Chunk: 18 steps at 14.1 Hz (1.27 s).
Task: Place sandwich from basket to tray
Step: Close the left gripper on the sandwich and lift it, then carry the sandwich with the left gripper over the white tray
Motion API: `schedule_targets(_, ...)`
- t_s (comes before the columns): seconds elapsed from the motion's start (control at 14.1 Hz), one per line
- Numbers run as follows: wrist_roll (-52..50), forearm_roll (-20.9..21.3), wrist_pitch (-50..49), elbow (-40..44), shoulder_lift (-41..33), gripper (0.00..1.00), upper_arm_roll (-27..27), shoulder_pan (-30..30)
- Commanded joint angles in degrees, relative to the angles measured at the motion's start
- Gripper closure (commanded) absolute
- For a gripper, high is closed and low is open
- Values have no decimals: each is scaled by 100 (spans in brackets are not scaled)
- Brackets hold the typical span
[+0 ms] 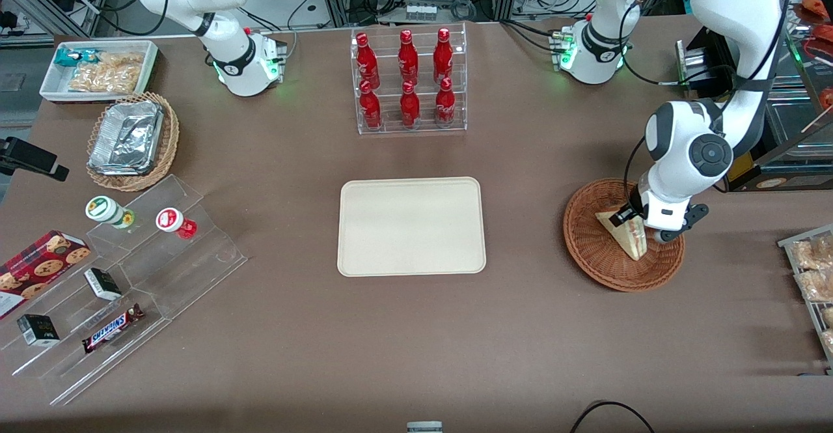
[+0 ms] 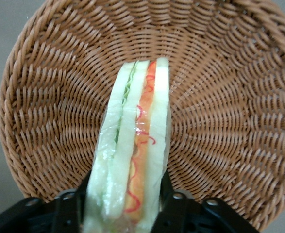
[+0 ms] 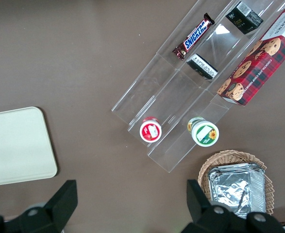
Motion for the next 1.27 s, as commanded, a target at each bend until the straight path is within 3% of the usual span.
schedule_targets(0.0,-84,66,-345,157,-206,96,-42,24)
schedule_targets(0.28,284,66,-1663,876,-312,99,-95,-238)
schedule_targets(0.64,1445,22,-2552,1843,39,97,-165,-1249)
schedule_targets(0.85,1236,-74,-2615,2405,468,100,-174,-1907)
schedule_targets(1.2,-239,-207,-2448,3810,1768,100,-165,-2954)
